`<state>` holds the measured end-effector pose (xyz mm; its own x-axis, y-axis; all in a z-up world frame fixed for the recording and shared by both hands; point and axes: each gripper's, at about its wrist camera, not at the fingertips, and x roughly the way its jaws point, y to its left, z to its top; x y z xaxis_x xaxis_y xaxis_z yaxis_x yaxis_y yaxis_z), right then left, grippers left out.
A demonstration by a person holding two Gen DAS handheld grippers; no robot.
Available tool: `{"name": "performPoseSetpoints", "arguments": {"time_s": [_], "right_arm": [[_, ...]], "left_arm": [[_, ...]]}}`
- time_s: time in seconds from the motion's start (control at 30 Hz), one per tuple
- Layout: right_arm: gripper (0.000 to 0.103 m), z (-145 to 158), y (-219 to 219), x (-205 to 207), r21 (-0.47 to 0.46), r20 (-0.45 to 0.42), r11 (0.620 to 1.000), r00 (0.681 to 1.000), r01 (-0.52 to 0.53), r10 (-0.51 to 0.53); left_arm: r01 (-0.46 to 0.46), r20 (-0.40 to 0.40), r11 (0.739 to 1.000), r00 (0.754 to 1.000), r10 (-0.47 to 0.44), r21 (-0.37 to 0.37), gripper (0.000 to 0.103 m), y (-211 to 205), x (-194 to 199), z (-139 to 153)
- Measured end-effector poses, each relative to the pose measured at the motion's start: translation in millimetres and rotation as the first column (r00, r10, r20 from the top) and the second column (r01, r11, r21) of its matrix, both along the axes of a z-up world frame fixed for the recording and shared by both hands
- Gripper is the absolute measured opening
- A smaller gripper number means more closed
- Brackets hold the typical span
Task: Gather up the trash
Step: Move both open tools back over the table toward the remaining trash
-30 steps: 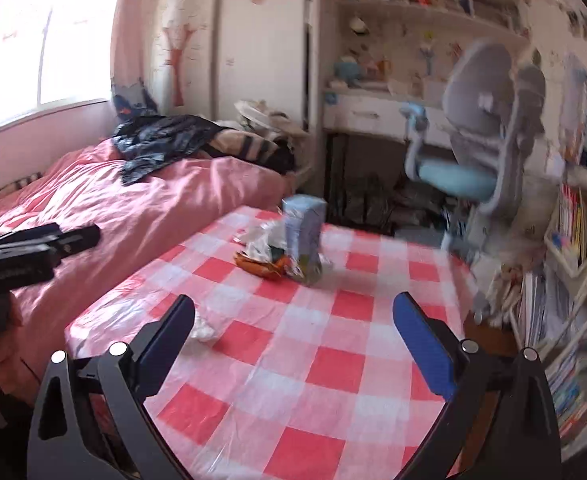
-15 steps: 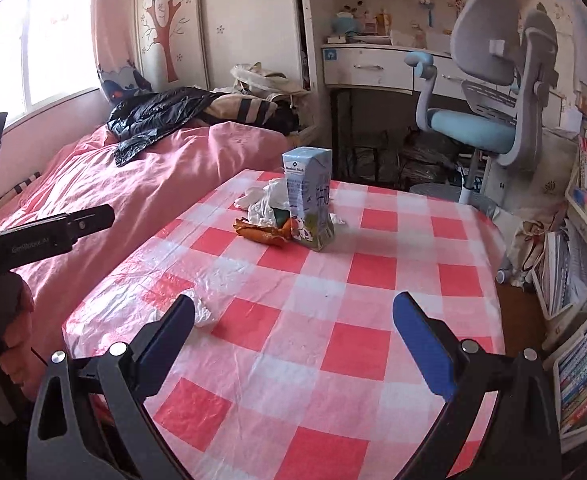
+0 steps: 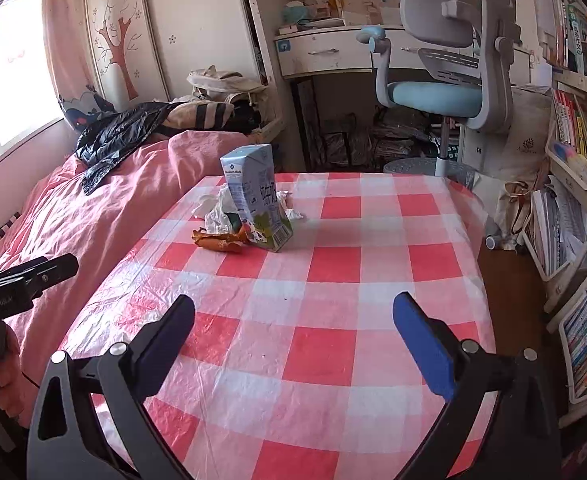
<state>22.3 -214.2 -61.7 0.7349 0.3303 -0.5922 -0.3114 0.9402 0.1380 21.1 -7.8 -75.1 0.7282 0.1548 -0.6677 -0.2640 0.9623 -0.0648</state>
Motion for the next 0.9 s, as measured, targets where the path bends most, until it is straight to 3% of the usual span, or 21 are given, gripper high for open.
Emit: {"name": "performPoseSetpoints", "arguments": {"time_s": [0.37,0.77,0.9], "right_arm": [[0.095,-7,14,-5,-0.108,0.011,0.993,0.999,-0.043,0.044],[0.095,-7,12,-5,-0.110,0.014,0.993,0.999,-0.044,0.046],[0.095,-6,10,-3,-0.107,0.018,0.993,0.999,-0.042,0.044]], "left_arm": [[0.023,-0.018,1.000,1.000,-0.023,0.004,0.096,-4,-4,-3],[0.058,-0.053,0.998,0.997,-0.056,0.029,0.096,-14,0,-9],[0.084,-0.077,0.996,0.993,-0.085,-0.018,0.096,-9,1,-16]]}}
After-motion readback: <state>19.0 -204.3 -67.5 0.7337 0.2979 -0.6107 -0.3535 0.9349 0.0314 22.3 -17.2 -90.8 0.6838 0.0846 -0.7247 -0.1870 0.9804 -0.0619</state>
